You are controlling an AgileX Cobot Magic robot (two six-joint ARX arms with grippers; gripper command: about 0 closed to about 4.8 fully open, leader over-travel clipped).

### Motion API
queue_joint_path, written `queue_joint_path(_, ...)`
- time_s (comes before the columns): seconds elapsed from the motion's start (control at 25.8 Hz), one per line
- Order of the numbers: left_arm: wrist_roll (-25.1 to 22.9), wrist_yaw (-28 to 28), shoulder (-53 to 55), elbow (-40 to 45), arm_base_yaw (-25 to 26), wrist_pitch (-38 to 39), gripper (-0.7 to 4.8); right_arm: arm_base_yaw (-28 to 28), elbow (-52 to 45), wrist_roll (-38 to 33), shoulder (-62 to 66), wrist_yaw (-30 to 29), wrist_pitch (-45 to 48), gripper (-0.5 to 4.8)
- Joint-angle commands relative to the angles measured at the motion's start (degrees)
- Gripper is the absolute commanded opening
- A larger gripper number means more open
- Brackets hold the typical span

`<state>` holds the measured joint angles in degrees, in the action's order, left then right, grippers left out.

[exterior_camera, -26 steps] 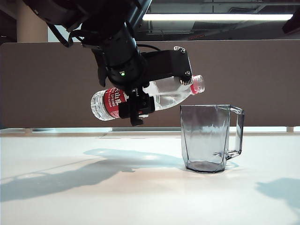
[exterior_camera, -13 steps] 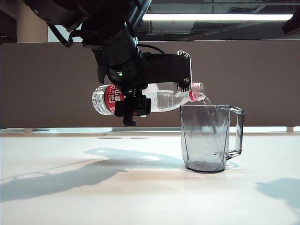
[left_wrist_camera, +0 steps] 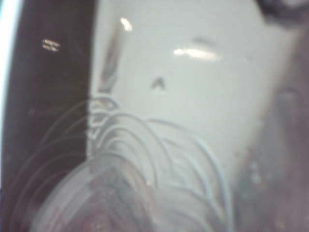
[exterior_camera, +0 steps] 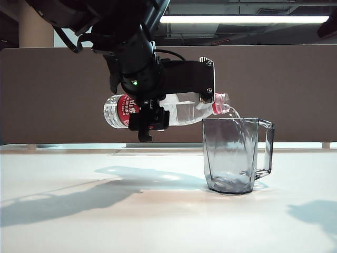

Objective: Pick up the mineral water bottle with the left hand on the table and pour water into the mug until it's half full.

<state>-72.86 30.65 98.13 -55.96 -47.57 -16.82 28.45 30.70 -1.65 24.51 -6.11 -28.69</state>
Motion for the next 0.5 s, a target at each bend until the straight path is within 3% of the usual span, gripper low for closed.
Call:
queue_joint_path(0.04,-0.39,0.66,-0.48,-0.72,-0.09,-2.64,2.95,0.04,0.22,0.24,-0.04,-0.24,0.5,-0.05)
queue_joint_path(0.5,-0.42,1.66,-0.48,-0.72,-0.07,-2.67,2.95,0.04,0.22,0.24,-0.07,-0.46,0.2,-0.05)
